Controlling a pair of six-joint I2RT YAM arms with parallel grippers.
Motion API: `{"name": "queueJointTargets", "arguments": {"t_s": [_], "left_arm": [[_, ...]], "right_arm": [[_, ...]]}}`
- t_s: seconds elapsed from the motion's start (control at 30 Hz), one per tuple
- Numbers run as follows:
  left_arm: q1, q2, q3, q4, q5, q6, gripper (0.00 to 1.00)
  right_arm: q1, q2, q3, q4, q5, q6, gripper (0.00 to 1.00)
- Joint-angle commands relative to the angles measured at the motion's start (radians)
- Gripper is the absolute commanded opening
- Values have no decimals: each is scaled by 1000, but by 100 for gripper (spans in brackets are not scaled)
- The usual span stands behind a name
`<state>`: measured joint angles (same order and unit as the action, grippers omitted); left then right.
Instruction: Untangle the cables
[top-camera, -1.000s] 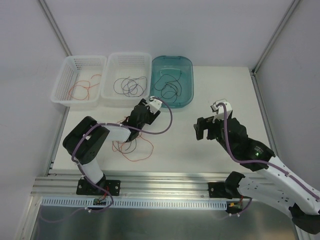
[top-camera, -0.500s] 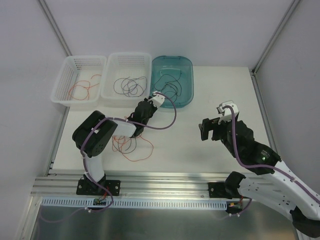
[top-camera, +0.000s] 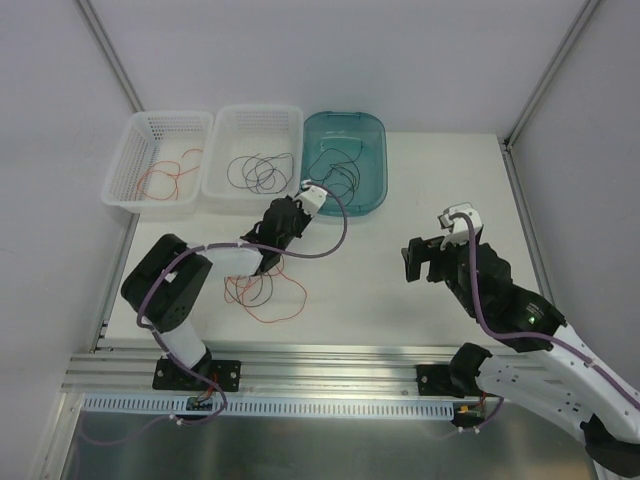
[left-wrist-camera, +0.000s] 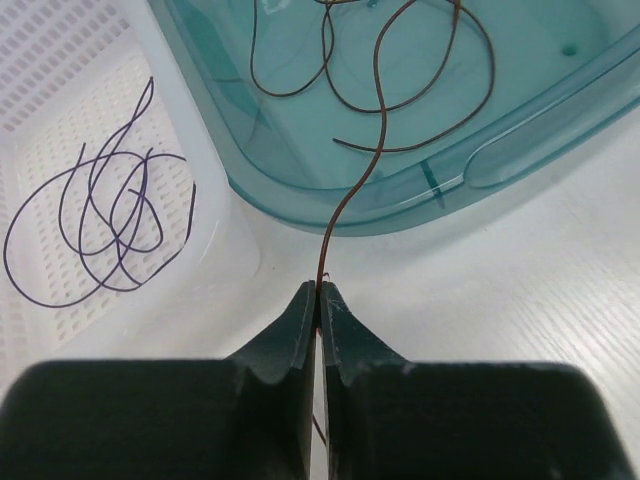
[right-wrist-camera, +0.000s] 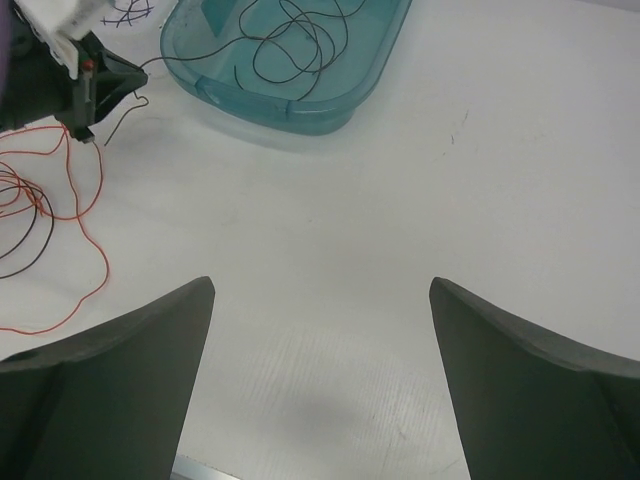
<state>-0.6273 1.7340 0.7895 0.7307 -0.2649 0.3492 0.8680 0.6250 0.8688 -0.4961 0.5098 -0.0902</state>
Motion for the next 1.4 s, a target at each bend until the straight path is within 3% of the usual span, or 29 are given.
{"name": "queueJointTargets", "arguments": {"t_s": [0.0, 0.17, 0.3, 0.47, 0.77, 0.83, 0.93, 1.1, 1.23, 1.37], "left_arm": [[-2, -135, 69, -192, 85, -81, 0], [-2, -195, 269, -506, 98, -124, 0], [0, -162, 445, -599, 110, -113, 0], [20, 21, 727, -640, 127, -102, 0], [78, 400, 1080, -649, 197, -323, 0], [83, 433, 1117, -649, 200, -348, 15], [86, 389, 1101, -649, 245, -346, 47], [81, 199, 906, -649, 290, -410, 85], [77, -46, 694, -651, 300, -515, 96], [60, -249, 470, -654, 299, -605, 99]], "right_arm": [[-4, -21, -7, -10, 33, -3, 94], [-3, -34, -11, -13, 29, 0, 94], [-6, -44, -13, -18, 29, 0, 94], [-3, -50, -14, -27, 26, 9, 94], [-4, -36, -8, -47, 13, 10, 94], [-6, -34, -7, -55, 12, 10, 94], [-3, -34, 1, -67, 10, 10, 94], [-3, -30, 35, -96, 3, 9, 94], [-3, -24, 64, -145, -4, 30, 94], [-4, -37, 68, -190, -1, 63, 94]]}}
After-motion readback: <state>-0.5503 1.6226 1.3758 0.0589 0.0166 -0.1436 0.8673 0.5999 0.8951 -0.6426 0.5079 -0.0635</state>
